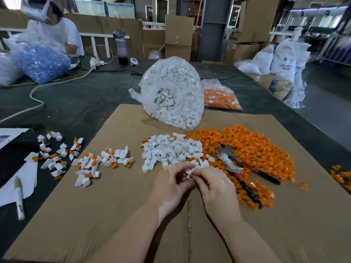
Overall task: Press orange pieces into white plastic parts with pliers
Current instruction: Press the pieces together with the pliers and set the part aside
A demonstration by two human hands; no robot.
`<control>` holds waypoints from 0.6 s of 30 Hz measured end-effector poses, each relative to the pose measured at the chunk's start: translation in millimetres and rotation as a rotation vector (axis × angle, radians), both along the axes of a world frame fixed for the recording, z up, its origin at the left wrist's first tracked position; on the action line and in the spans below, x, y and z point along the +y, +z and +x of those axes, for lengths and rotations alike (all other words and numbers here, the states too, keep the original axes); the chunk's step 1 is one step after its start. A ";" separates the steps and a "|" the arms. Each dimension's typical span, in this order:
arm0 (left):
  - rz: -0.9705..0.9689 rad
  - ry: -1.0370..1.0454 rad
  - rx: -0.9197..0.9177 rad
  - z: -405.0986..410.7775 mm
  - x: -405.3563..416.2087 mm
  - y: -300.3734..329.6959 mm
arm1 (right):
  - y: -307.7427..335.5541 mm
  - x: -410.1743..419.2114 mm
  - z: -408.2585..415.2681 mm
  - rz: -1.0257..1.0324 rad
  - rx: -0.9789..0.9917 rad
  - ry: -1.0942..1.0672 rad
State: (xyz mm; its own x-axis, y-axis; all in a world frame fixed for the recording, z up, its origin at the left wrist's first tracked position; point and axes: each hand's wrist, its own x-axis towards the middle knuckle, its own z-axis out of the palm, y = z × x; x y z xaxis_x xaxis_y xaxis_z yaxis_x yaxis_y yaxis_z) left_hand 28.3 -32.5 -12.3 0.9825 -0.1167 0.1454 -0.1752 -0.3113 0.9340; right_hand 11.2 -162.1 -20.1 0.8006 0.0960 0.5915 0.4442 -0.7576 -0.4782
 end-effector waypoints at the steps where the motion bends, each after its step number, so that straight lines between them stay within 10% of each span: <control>1: 0.018 0.005 -0.012 -0.1 -0.4 -0.2 | -0.2 -0.3 0.1 -0.014 -0.008 -0.007; 18: -0.088 0.347 -0.081 0.1 11.1 -2.5 | -1.3 -6.6 0.4 0.095 -0.047 -0.481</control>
